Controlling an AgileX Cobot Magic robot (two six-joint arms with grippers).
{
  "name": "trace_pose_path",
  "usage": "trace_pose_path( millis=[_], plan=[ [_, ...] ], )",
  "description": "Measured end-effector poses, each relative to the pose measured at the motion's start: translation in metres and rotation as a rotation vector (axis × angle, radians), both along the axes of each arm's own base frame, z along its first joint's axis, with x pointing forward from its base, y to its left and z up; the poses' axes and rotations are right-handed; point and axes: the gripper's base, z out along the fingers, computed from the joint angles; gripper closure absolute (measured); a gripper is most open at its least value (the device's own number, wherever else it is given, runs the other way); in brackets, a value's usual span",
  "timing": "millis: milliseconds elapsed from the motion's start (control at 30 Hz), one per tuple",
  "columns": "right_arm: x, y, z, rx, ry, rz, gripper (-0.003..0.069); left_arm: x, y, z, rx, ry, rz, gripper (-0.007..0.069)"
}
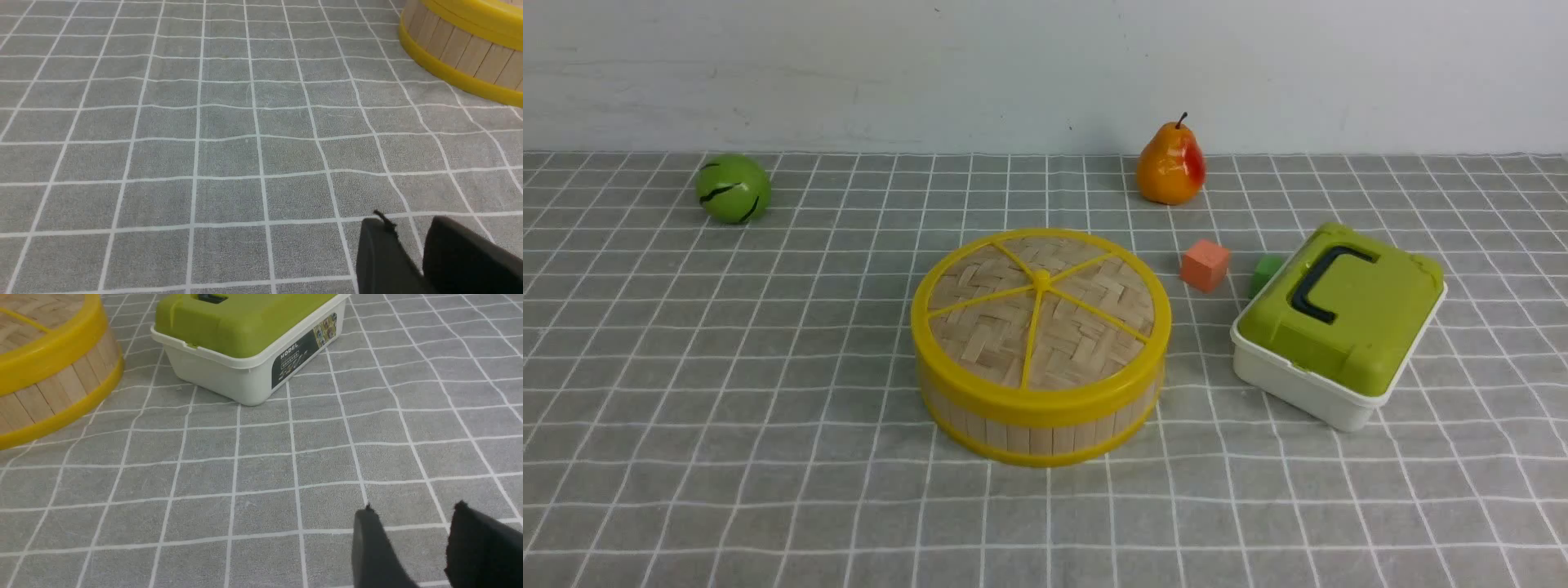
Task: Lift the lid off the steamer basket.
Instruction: Use the left arm to lift the lid of the steamer
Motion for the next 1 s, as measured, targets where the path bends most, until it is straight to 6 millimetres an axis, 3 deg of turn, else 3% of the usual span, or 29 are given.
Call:
trace_pose_path(
  millis=[1000],
  plan=[
    [0.0, 0.0, 0.0, 0.0, 0.0, 0.0, 0.0417, 0.0001, 0.0006, 0.0, 0.03, -0.004, -0.004, 0.0439]
  ],
)
